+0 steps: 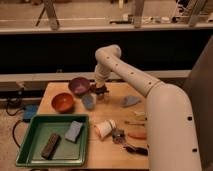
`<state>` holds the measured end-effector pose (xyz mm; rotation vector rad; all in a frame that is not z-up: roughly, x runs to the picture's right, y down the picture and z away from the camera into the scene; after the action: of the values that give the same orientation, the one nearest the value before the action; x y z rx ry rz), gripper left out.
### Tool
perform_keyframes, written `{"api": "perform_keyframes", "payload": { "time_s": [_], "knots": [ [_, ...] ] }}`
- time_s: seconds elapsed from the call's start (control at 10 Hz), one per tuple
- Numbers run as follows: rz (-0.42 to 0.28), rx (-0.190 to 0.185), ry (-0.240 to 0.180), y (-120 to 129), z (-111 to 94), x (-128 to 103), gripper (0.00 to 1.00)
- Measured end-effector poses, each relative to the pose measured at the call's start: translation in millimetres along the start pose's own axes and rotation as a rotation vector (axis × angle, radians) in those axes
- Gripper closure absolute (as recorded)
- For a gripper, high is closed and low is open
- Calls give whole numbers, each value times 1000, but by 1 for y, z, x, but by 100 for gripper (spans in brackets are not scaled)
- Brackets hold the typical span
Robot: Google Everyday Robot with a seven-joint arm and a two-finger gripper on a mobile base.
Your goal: Place grapes in metal cup
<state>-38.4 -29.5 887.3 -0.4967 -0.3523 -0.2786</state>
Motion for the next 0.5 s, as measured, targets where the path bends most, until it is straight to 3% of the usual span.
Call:
{"api": "perform_keyframes", "payload": {
  "time_s": [0.3,0.5],
  "knots": [
    [7,2,12,0,1,-1,29],
    [9,9,18,0,0,-1,20]
  ]
}}
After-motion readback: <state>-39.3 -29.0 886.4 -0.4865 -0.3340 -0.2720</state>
